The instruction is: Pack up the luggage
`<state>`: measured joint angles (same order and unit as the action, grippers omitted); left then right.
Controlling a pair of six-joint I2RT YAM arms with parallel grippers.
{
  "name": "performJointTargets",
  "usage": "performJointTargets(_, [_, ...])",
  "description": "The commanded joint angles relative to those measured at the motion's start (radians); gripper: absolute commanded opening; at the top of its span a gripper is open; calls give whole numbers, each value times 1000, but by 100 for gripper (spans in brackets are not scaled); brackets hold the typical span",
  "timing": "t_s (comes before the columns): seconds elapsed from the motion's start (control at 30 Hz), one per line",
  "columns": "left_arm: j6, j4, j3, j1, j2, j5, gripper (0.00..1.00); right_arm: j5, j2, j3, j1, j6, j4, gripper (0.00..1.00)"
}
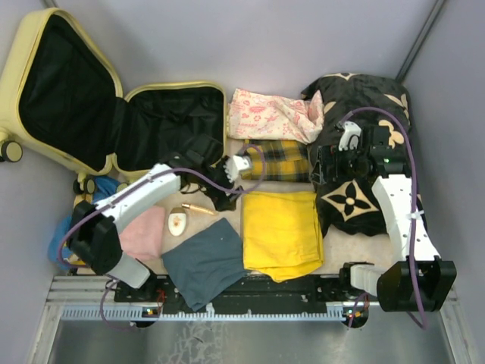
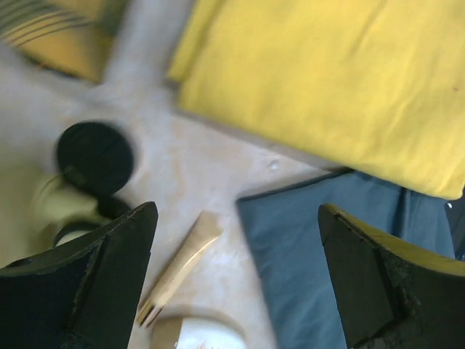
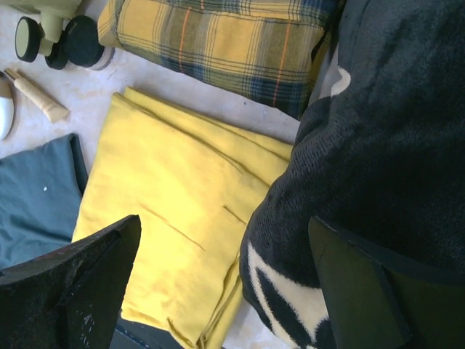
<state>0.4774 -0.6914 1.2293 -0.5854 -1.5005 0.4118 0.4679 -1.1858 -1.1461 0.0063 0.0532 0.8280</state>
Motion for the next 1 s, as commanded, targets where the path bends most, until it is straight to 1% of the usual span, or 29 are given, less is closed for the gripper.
performJointTargets(0.0, [63,53,-10,-141,-91,26,95,10,26,-4,8,27,32,99])
performJointTargets(0.13, [53,120,24,-238,-200,34,87,10,29,3,9,29,34,99])
performJointTargets(0.23, [42,148,70,-281,-298,29,82,9,22,8,9,21,24,99])
performJointTargets(0.37, [22,179,114,-294,-403,1,73,9,0,4,10,6,2,99])
performJointTargets(0.5, [16,224,91,-288,-450,-60,65,23,-35,-3,11,-15,-16,99])
performJointTargets(0.57, [13,228,67,-260,-453,-77,59,41,-51,-3,11,-18,-18,99])
performJointTargets(0.63, [-3,237,30,-220,-445,-90,57,64,-64,5,10,-25,-21,99])
performJointTargets(0.87, [-31,247,-25,-68,-423,-156,53,112,-108,52,43,-91,-66,98])
performJointTargets(0.97, [-33,237,-34,-34,-413,-162,52,108,-130,56,81,-116,-85,97])
